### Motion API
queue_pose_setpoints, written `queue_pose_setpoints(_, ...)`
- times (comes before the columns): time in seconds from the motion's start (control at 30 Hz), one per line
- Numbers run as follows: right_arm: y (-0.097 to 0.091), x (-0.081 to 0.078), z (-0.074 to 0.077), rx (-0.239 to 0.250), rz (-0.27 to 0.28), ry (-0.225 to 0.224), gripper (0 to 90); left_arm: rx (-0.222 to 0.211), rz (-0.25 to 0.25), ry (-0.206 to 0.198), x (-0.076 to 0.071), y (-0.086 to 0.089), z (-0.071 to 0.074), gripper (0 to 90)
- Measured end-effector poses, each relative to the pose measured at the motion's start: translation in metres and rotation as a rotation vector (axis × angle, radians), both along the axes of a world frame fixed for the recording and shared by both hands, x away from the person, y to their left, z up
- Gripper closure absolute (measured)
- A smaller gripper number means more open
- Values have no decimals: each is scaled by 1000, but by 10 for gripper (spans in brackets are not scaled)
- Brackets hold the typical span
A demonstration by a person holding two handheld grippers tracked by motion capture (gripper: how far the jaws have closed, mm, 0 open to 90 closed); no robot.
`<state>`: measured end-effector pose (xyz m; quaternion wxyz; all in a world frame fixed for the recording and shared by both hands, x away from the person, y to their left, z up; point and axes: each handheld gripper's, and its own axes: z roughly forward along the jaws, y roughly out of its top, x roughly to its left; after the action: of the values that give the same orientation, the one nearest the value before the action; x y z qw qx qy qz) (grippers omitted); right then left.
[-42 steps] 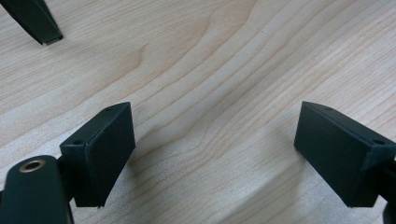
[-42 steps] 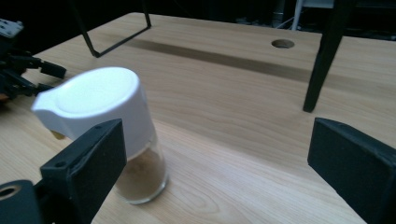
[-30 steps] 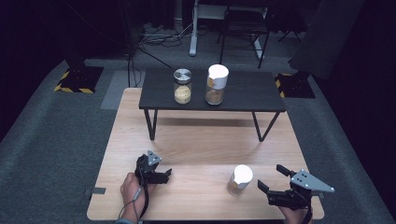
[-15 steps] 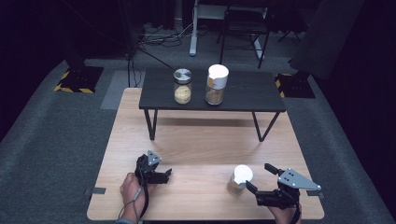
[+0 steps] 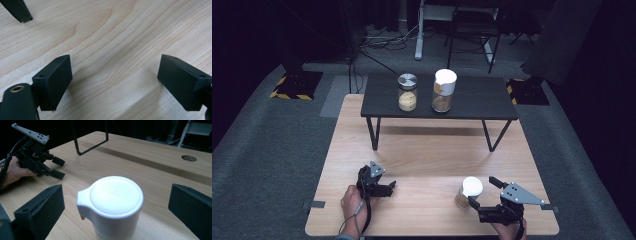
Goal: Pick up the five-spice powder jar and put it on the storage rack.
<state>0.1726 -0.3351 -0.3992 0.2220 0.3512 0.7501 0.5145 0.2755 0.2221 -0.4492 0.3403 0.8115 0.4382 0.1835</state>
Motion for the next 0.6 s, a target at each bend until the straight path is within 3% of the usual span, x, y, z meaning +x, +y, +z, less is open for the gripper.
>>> queue_pose_setpoints(0.6,8,3,-26,-47,-19,27,0,0,0,0,0,0,0,124)
